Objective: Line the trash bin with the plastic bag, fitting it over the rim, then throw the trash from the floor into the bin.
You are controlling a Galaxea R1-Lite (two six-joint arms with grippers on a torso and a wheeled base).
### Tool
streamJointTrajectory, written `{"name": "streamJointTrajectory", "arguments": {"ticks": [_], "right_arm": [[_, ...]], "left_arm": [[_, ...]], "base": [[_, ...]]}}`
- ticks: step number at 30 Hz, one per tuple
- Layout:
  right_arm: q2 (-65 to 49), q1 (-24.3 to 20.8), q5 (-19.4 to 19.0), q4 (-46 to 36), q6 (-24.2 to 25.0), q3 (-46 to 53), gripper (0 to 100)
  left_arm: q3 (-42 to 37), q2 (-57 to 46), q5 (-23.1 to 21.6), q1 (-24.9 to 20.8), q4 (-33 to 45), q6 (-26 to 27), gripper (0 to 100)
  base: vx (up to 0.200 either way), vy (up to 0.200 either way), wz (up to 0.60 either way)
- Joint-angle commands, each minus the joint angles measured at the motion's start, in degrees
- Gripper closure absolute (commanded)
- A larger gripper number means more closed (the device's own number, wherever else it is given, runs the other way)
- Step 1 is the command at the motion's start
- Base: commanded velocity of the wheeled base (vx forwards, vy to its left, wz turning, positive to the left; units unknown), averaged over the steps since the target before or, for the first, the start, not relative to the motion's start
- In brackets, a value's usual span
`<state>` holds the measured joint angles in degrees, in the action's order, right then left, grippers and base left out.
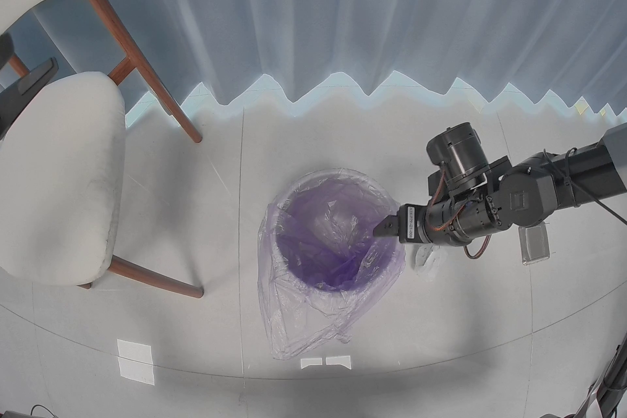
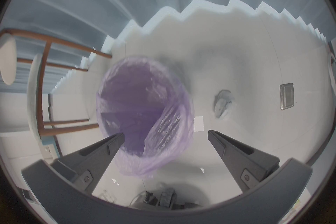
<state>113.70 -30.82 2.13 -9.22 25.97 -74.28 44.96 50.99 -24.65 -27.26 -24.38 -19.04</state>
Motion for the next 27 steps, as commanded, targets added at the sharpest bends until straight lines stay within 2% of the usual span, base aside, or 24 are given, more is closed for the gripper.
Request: {"name": "streamJointTrajectory", "arguments": {"ticks": [1,9,17,21,23,27], "right_arm": [[2.05,-3.72,1.91,-2.91,-0.04,-0.96,0],[8.47,-5.31,8.59,-2.65,0.05,-2.45,0],[9.78,-5.66,10.08,-3.18,0.14,-6.05,0],[11.81,-5.66,12.10,-4.14,0.23,-7.20,0],[12.07,-5.66,13.60,-4.58,0.23,-7.20,0],[11.72,-5.66,13.69,-4.67,0.31,-7.20,0]], "left_arm": [[-1.19,-0.81,0.04,0.01,0.04,0.06,0],[-1.45,-0.81,0.04,0.01,0.04,0.15,0],[-1.63,-0.72,0.04,0.01,0.12,0.15,0],[-1.89,-0.81,0.04,0.01,0.12,0.15,0],[-1.98,-0.81,0.04,0.01,0.12,0.85,0],[-2.24,-0.72,-0.05,0.01,0.30,2.69,0]], "base": [[0.000,0.000,0.00],[0.000,0.000,0.00],[0.000,0.000,0.00],[0.000,0.000,0.00],[0.000,0.000,0.00],[0.000,0.000,0.00]]}}
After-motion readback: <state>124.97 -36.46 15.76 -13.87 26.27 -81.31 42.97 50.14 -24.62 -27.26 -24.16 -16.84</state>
